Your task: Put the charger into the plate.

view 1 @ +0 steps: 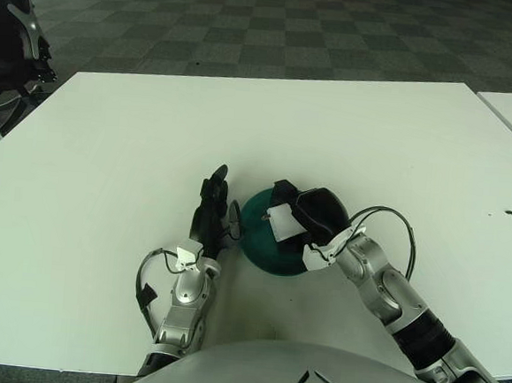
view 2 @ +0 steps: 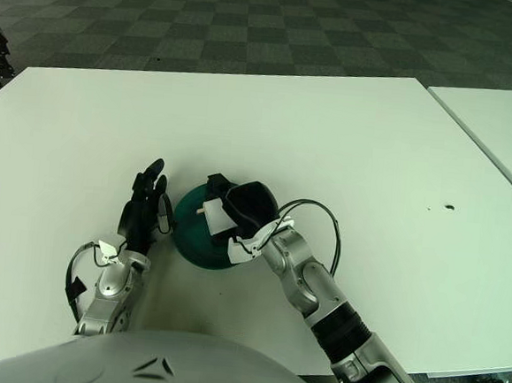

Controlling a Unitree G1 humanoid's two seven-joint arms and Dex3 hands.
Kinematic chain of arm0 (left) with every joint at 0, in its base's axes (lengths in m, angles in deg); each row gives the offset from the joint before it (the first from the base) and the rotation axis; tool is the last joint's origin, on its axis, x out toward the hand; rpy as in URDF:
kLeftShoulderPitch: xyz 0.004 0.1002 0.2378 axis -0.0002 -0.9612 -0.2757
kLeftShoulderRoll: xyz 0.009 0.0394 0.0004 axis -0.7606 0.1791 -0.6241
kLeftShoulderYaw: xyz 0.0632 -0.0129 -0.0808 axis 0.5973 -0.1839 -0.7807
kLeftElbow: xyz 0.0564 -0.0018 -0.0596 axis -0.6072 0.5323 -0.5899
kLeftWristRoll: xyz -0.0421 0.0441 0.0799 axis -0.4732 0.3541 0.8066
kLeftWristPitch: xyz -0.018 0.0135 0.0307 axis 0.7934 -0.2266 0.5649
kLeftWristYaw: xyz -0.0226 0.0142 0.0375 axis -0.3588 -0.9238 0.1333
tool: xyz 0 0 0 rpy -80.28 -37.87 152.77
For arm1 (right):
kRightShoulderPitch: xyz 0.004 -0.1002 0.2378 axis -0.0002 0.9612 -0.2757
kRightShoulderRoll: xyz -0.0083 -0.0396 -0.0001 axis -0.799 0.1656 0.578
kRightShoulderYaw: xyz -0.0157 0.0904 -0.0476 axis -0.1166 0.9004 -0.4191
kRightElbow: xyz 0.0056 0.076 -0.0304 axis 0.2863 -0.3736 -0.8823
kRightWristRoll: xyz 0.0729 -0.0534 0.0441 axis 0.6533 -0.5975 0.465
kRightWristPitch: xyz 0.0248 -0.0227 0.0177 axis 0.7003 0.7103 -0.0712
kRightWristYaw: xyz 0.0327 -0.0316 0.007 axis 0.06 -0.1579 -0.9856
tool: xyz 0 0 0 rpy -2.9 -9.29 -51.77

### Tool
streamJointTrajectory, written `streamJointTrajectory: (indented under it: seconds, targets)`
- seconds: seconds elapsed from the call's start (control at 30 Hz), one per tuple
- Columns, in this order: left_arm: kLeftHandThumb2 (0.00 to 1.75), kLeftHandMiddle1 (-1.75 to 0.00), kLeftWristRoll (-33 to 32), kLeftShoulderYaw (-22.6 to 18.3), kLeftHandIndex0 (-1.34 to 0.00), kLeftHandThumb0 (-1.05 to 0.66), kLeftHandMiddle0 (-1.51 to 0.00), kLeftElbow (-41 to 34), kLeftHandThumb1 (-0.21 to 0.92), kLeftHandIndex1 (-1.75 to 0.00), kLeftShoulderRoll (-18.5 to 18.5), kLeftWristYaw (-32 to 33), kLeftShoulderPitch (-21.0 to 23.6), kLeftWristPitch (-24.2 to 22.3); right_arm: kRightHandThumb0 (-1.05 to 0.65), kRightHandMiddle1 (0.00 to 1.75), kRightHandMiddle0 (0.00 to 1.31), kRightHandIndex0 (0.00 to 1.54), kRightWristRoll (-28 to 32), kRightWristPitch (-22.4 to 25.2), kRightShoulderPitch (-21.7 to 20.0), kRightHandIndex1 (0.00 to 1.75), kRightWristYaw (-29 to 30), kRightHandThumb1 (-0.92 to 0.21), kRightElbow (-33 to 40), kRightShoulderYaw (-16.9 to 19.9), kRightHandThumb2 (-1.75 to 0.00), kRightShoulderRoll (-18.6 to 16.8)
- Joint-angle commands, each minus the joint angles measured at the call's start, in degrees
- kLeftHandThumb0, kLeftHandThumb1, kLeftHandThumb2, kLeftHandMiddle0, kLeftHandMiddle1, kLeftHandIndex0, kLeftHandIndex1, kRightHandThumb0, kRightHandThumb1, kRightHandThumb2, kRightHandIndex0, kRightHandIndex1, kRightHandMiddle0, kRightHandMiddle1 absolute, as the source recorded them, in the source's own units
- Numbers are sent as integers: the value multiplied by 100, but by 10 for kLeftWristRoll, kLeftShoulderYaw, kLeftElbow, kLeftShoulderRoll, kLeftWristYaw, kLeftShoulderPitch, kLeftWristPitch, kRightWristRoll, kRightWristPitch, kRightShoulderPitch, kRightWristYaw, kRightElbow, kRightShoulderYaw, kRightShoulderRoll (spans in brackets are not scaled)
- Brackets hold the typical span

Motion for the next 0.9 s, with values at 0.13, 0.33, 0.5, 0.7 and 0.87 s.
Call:
streamJointTrajectory:
  seconds: [0.13, 0.33, 0.5, 0.7, 0.87]
  targets:
    - [105, -1, -35, -22, 0, -84, -21, 37, 92, -53, 9, -27, -8, -13, -71, 139, 15, 37, -44, 0, -2, 117, 16, -91, 11, 2, -74, 8]
    - [103, 0, -54, -27, 0, -85, -20, 46, 92, -54, 17, -45, -7, 7, -88, 108, 7, 34, -66, -3, -1, 59, 26, -92, 21, 6, -90, 12]
    - [101, 0, -72, -25, 0, -86, -19, 41, 92, -53, 30, -50, -7, 7, -94, 87, 1, 35, -74, -3, 6, 19, 31, -92, 31, 9, -94, 14]
    - [98, 0, -88, -25, 0, -87, -17, 48, 92, -52, 42, -49, 4, 7, -98, 59, 0, 26, -91, -11, 8, 4, 52, -92, 32, 7, -97, 21]
    - [98, -1, -102, -28, 0, -85, -18, 58, 92, -52, 57, -38, 14, 12, -99, 37, 0, 16, -104, -23, 5, 1, 73, -92, 21, 4, -100, 27]
